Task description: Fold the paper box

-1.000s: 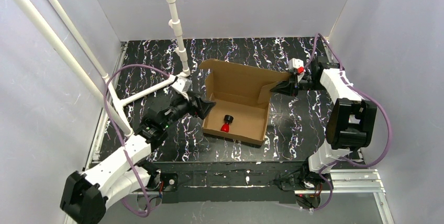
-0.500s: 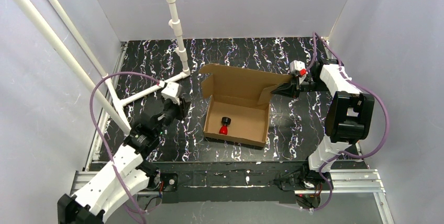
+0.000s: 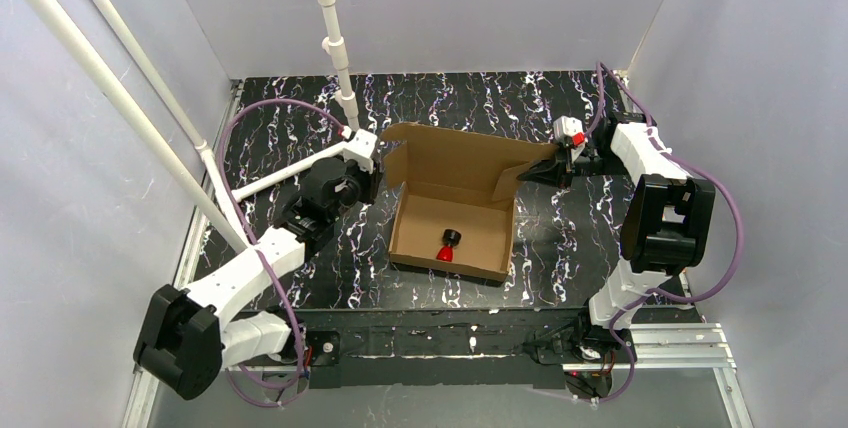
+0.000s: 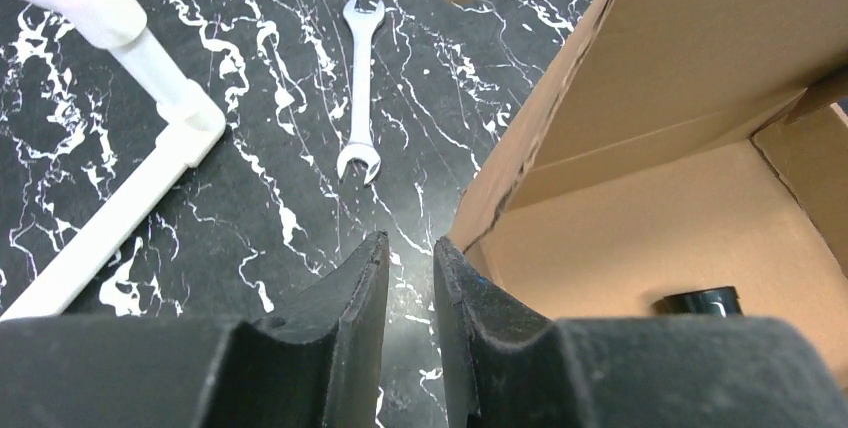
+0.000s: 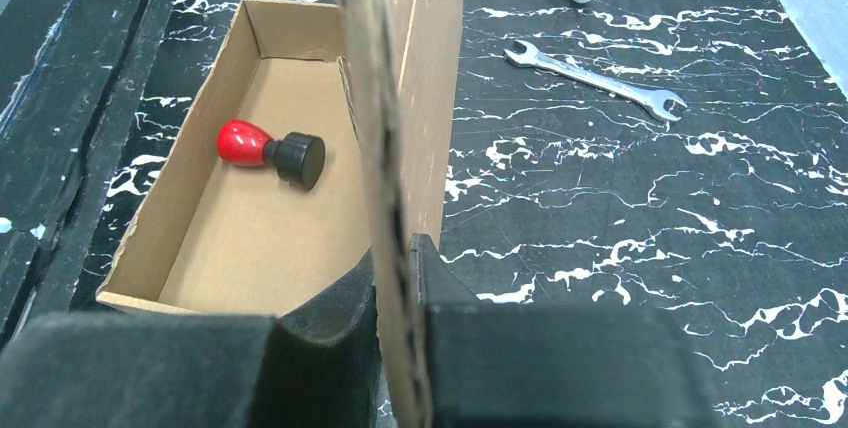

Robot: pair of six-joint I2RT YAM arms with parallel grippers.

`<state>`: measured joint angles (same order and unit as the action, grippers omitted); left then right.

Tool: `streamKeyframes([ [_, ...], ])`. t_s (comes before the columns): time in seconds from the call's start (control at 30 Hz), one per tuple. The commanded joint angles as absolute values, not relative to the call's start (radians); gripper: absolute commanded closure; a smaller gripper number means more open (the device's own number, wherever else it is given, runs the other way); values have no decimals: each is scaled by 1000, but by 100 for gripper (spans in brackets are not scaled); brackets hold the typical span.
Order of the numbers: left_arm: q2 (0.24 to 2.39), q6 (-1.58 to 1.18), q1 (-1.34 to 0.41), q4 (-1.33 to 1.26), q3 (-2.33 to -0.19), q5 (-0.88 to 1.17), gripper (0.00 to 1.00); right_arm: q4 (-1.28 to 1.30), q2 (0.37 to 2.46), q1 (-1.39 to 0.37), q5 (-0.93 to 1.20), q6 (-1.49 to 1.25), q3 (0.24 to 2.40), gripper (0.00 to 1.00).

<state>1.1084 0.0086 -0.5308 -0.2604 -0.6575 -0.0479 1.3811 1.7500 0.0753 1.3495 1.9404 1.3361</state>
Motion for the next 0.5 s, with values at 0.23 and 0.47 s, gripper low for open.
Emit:
streamKeyframes([
  [0.23,1134,34,-515,-499,-638,198,76,1422,1759,72,1326,1948,1330,99],
  [0.47,1170,34,-515,-513,-650,232,66,1422,1759,69,1327,1947,1330,99],
])
